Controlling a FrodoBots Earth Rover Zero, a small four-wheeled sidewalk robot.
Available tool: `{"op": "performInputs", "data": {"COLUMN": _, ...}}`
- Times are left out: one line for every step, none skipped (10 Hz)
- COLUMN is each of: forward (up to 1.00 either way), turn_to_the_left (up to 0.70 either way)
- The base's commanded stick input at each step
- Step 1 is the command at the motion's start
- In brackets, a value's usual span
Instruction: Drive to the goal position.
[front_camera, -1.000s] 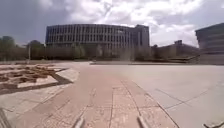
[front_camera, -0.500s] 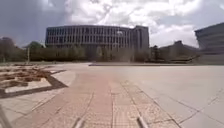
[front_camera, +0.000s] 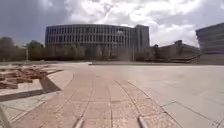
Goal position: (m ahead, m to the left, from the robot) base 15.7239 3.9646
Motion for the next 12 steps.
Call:
{"op": "performInputs", "data": {"forward": 0.7, "turn_to_the_left": 0.0}}
{"op": "performInputs", "data": {"forward": 0.7, "turn_to_the_left": 0.0}}
{"op": "performInputs", "data": {"forward": 0.7, "turn_to_the_left": 0.0}}
{"op": "performInputs", "data": {"forward": 0.7, "turn_to_the_left": 0.0}}
{"op": "performInputs", "data": {"forward": 0.7, "turn_to_the_left": 0.0}}
{"op": "performInputs", "data": {"forward": 0.7, "turn_to_the_left": 0.0}}
{"op": "performInputs", "data": {"forward": 0.7, "turn_to_the_left": 0.0}}
{"op": "performInputs", "data": {"forward": 0.7, "turn_to_the_left": 0.0}}
{"op": "performInputs", "data": {"forward": 0.7, "turn_to_the_left": 0.0}}
{"op": "performInputs", "data": {"forward": 0.7, "turn_to_the_left": 0.0}}
{"op": "performInputs", "data": {"forward": 0.7, "turn_to_the_left": 0.0}}
{"op": "performInputs", "data": {"forward": 0.7, "turn_to_the_left": 0.0}}
